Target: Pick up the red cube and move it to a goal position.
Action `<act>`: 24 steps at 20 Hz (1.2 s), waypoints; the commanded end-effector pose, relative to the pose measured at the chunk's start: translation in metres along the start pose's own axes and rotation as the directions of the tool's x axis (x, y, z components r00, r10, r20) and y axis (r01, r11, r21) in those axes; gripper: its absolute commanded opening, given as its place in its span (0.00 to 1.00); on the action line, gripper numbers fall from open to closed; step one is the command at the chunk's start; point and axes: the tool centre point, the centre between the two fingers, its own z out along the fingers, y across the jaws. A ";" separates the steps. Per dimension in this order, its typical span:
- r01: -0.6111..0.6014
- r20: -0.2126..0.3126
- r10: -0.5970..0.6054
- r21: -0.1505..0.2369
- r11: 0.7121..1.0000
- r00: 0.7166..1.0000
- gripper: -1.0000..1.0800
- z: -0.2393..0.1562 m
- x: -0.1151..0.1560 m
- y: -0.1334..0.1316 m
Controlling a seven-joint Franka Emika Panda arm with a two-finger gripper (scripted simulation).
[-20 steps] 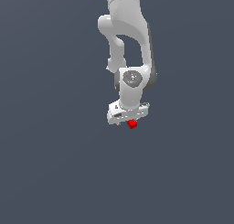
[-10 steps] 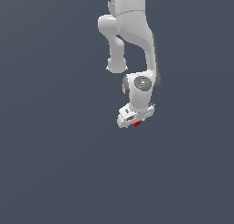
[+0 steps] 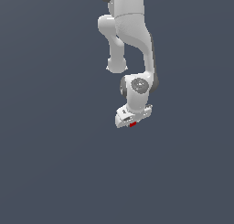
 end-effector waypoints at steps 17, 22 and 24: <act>-0.001 0.001 0.001 0.000 1.000 1.000 0.00 -0.013 0.009 0.013; -0.001 0.001 0.001 0.000 1.000 1.000 0.00 -0.033 0.023 0.033; -0.001 0.000 0.001 0.001 1.000 1.000 0.00 -0.043 0.030 0.042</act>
